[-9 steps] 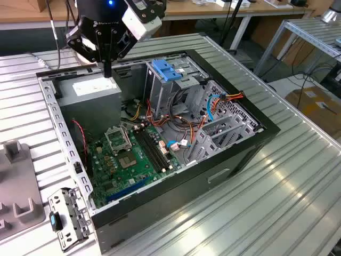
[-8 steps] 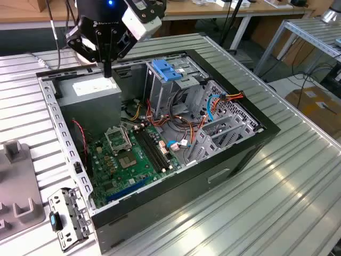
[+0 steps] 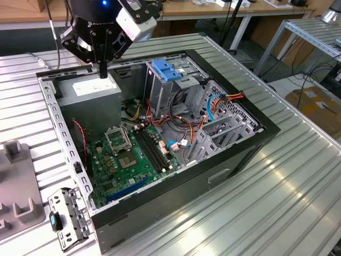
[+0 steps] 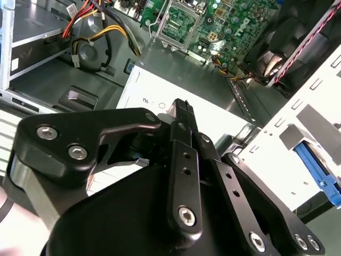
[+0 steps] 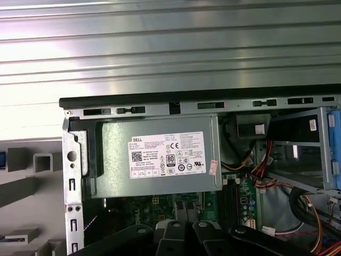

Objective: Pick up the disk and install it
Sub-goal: 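Reach for the disk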

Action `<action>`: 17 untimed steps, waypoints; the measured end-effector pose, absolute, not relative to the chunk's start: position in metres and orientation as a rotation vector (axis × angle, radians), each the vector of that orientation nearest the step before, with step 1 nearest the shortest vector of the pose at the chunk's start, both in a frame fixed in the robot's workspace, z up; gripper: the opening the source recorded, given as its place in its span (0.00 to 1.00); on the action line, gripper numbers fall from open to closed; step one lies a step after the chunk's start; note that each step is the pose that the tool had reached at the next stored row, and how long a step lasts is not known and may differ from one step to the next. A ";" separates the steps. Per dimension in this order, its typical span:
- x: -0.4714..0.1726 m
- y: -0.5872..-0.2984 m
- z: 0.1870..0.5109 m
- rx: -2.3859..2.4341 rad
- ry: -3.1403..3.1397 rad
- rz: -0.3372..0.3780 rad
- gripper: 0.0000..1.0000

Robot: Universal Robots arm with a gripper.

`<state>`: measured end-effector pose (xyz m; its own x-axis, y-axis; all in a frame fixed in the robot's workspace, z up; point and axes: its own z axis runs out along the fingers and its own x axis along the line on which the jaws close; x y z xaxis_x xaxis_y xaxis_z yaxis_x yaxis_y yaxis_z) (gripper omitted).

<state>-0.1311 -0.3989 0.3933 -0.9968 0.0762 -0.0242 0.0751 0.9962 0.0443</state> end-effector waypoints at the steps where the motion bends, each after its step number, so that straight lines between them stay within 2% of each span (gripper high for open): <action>1: -0.132 -0.399 0.393 0.118 3.113 0.068 0.11; 17: -0.141 -0.399 0.393 0.118 3.115 0.068 0.11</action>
